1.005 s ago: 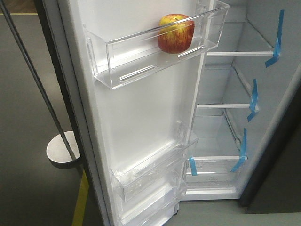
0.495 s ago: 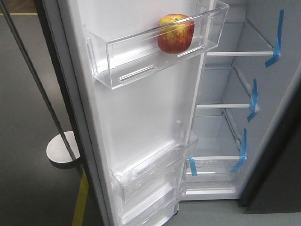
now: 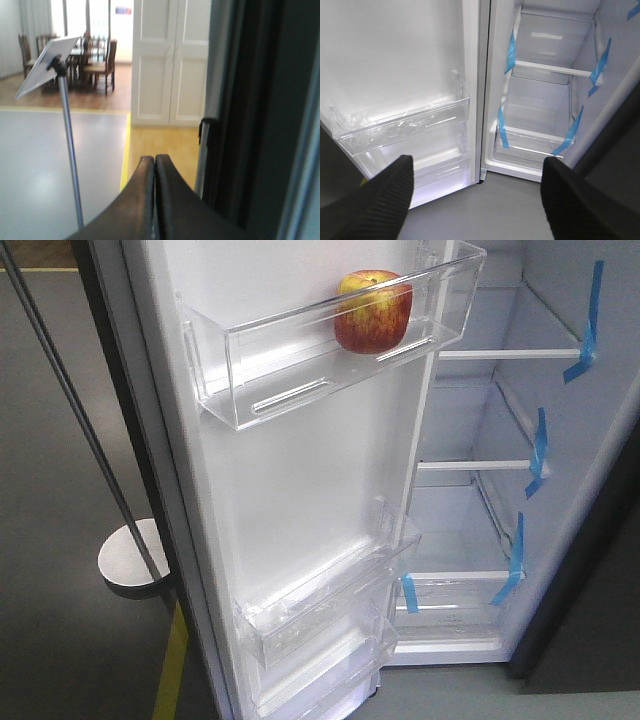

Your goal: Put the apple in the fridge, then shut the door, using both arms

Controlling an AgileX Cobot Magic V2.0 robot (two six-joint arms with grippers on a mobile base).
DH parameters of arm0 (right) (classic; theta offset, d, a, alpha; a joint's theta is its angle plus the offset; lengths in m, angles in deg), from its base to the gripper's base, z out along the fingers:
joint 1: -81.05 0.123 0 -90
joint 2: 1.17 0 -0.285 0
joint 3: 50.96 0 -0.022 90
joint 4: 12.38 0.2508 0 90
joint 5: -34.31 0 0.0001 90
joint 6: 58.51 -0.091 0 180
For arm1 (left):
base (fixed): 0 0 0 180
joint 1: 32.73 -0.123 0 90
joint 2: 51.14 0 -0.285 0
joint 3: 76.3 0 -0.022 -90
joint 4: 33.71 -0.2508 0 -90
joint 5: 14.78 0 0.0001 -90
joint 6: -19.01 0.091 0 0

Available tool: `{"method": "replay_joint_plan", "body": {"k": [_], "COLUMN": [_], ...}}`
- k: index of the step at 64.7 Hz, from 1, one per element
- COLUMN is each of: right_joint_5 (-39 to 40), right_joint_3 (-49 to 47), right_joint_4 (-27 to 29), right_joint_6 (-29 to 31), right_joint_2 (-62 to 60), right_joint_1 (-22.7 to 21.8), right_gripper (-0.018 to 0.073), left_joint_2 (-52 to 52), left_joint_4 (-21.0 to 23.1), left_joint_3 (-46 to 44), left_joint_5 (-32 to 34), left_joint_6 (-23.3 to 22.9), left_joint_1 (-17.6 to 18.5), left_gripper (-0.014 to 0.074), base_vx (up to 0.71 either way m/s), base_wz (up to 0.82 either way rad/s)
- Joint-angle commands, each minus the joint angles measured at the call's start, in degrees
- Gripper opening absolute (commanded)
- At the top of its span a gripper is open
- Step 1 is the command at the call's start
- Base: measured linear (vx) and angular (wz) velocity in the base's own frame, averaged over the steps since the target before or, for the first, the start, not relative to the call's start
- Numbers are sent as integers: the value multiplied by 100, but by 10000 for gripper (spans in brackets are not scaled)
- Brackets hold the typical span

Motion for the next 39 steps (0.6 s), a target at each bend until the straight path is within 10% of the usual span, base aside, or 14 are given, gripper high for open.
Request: {"method": "replay_joint_plan", "body": {"k": [1,27,39], "right_joint_5": [352,347,325], "right_joint_3": [-133,-133,-133], "right_joint_4": [-60,-60,-60], "right_joint_6": [20,20,20], "right_joint_2": [14,14,14], "right_joint_1": [-34,-34,-34], "right_gripper": [507,507,507], "left_joint_2": [1062,2948,3237], "left_joint_4": [61,68,67], "left_joint_3": [-1106,-2229,-2670], "left_joint_5": [-377,-410,-727], "left_joint_6": [18,19,367], "left_joint_1": [9,9,9], "left_gripper": [-5,28,264], "base_vx": [0,0,0], "base_wz": [0,0,0]}}
